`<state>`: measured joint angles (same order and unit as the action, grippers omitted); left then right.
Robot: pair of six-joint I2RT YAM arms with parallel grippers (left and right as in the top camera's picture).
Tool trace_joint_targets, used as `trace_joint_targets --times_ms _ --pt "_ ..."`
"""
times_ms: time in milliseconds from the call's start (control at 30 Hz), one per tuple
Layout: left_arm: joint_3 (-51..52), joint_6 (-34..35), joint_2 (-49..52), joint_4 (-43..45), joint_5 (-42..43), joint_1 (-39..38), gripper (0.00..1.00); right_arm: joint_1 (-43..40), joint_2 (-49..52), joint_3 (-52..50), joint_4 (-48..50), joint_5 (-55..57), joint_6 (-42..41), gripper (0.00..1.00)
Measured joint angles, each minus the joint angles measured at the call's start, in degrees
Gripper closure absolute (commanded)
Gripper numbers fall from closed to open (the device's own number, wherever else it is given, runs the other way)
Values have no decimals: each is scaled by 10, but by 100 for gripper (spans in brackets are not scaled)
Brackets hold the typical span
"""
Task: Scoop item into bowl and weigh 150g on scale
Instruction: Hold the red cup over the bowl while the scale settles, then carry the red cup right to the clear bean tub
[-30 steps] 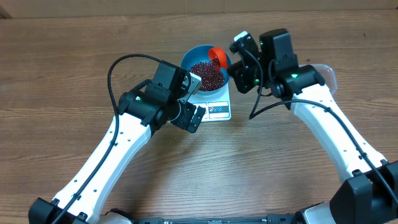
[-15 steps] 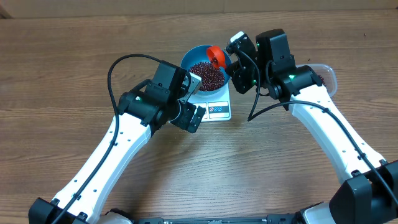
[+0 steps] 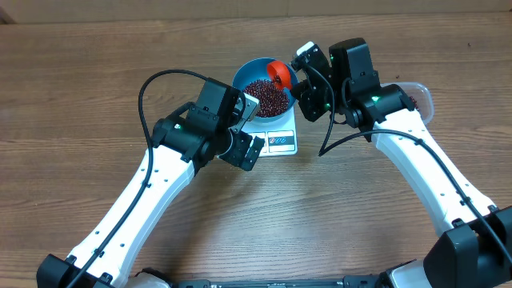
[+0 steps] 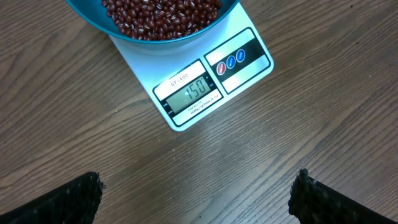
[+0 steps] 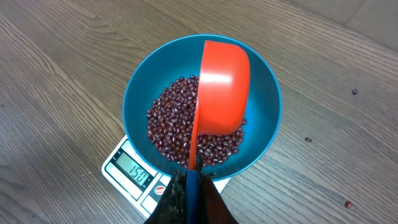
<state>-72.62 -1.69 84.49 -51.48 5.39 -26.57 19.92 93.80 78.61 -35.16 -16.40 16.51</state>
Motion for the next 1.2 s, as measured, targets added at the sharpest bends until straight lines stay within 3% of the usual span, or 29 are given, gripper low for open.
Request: trace_joint_targets --times_ms 467,667,933,1200 --pt "0 0 0 0 0 0 0 0 0 0 -4 1 -2 96" --pt "0 0 0 0 0 0 0 -4 0 0 -4 -35 -51 96" --pt "0 0 0 0 0 0 0 -80 0 0 -4 -199 -94 96" --pt "0 0 0 0 0 0 0 -223 0 0 -39 -409 -120 96"
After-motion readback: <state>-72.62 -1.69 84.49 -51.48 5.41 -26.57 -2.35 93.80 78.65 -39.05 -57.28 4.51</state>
